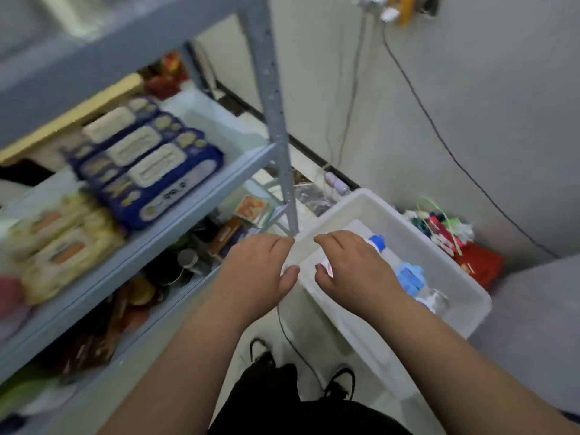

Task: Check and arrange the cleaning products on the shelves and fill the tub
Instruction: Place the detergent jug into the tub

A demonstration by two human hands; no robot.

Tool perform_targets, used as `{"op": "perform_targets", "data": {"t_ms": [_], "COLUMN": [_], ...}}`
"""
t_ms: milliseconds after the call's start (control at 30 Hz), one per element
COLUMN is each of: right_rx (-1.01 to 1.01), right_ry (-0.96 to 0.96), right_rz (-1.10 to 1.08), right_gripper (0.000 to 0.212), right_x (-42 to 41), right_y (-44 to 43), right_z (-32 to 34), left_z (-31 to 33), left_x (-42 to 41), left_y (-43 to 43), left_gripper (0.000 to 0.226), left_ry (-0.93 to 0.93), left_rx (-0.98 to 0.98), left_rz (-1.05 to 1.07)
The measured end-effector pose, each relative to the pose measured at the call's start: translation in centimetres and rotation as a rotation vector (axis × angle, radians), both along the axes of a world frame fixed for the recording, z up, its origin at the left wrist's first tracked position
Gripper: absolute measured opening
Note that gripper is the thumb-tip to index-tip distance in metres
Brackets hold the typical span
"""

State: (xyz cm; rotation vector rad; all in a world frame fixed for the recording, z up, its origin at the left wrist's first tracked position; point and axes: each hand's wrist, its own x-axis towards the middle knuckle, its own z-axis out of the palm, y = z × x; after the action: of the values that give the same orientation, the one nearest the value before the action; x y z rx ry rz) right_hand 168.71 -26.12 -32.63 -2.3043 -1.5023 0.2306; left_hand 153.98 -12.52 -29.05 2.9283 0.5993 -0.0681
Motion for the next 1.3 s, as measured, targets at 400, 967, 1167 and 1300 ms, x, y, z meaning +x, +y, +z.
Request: {"op": "perform_targets", "data": {"t_ms": [400,967,1167,1300], "right_rx": [0.132,0.437,0.467,0.446], "right_ry": [-0.185,-0.179,-0.194,-0.18], "right_rz": [0.502,0.75,0.692,0.671], "right_gripper": [0.035,0.054,0.043,0.043], "right_x": [-20.1,-49.0,-49.9,-49.5], "right_y": [11.5,20.7,23.7,26.7], "right_z": [9.8,18.4,19.3,20.5], "left_z": [7.9,16.2,17.1,17.2], "left_x": [-23.5,-54.4,-55.9,-55.5], "left_y": [3.4,6.7,10.4,13.6], "left_gripper": [0.049,0.058,0.055,0.053], "left_ry": [-0.129,-0.395,-0.41,-0.351], "left_rx": [0.144,0.339,0.348,0.341], "left_rz": [0.485,0.814,0.844,0.847]}}
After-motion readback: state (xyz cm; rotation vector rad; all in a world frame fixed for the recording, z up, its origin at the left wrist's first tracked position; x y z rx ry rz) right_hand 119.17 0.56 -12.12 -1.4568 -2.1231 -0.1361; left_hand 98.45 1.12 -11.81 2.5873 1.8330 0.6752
